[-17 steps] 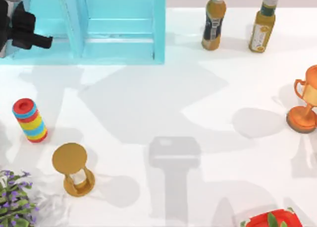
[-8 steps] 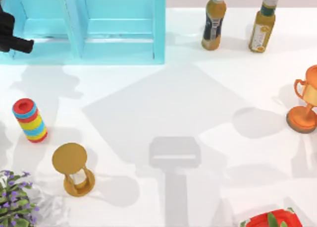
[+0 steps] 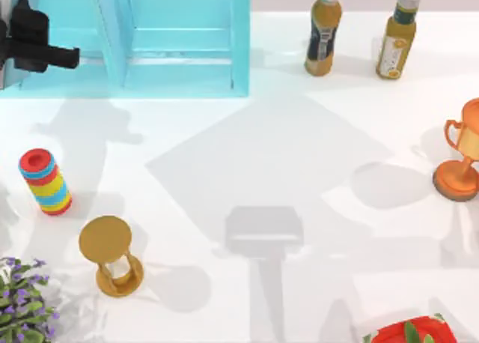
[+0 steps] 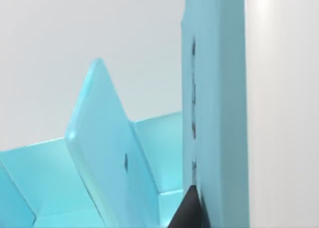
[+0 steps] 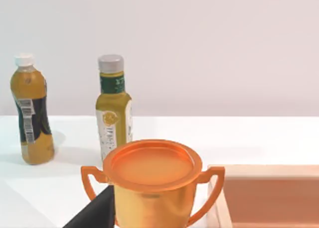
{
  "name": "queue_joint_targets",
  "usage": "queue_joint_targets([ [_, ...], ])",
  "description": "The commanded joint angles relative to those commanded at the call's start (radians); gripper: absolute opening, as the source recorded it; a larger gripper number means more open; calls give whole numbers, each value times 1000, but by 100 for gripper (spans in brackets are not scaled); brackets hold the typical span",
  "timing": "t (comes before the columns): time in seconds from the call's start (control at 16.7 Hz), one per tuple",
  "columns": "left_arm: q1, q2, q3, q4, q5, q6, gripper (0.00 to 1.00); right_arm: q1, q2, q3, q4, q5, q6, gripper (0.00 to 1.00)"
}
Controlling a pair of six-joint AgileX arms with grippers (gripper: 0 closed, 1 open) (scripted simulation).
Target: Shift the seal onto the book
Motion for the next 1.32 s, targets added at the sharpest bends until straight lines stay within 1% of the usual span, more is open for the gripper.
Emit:
queue_joint_targets([
  [0.24,-129,87,57,-44,-121,-258,0,0,0,0,0,0,0,100],
  [0.48,-286,210,133,-108,-269,-610,0,0,0,0,0,0,0,100],
  [0.72,-446,368,219,-190,-425,-1021,0,0,0,0,0,0,0,100],
  [0.96,-599,550,315,-276,-576,-1464,0,0,0,0,0,0,0,100],
  [1.32,-794,809,486,-375,-796,-2114,0,0,0,0,0,0,0,100],
])
